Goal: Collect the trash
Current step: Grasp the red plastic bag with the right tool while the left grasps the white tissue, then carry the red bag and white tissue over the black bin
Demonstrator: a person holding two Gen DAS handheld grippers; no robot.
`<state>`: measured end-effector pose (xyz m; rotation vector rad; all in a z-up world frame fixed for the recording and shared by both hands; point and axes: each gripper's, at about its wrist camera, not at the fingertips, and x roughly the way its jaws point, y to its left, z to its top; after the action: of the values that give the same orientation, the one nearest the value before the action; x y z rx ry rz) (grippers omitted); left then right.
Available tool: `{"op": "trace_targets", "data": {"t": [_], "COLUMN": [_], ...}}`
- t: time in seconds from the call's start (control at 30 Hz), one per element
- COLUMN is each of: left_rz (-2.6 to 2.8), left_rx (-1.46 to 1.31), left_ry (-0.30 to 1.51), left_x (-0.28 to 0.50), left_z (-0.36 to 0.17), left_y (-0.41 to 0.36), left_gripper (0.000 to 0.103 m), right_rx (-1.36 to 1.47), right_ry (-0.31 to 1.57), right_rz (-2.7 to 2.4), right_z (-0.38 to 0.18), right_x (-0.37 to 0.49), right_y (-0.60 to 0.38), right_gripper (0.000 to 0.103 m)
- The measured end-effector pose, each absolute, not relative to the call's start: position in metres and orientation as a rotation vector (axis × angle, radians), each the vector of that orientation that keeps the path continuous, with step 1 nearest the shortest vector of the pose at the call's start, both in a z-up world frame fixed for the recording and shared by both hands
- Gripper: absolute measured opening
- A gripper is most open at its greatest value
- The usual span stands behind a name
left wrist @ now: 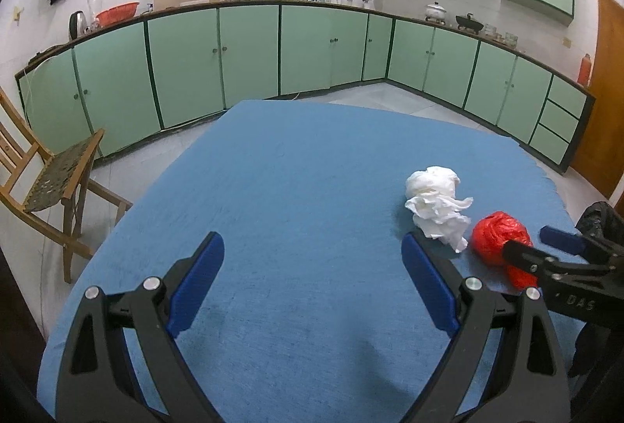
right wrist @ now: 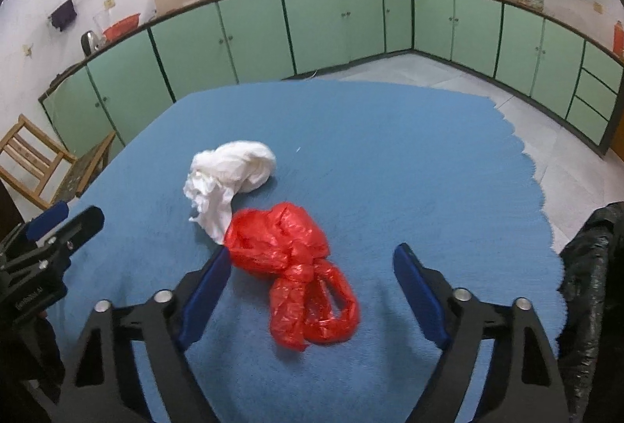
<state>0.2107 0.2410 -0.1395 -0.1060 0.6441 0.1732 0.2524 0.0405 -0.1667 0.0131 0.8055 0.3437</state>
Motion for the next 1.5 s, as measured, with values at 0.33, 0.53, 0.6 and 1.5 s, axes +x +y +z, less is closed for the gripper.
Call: {"op": "trace_targets", "data": {"t": [0.33,0.53,0.6,1.5], "left_rz": [0.124,0.072,0.058,0.037], "left_rx": [-0.112,-0.107,-0.110,-0.086], "left_ry": [0.643,0.647,0.653,0.851], "left_x": [0.223,0.243,0.252,0.327], "left_z": [-0.139,-0.141,-0.144,-0.178], "left_y": [0.229,0.207,0.199,0.169], "left_gripper": [0.089,0.089,0.089,0.024], "right_rx": [0.027,0.048,0.054,0.101], "right_ry": [0.851,0.806,0.799,0.800], "right_rz": [0.438,0.379,0.361,0.298], "right_z": [-0.172,-0.158,-0.155,-0.162], "right_x": [0.253,0.253,0.256,0.267], "right_y": [0.039,0.012,0.002,-0.025], "right_gripper": [0.019,0.018,0.018,0.018]}}
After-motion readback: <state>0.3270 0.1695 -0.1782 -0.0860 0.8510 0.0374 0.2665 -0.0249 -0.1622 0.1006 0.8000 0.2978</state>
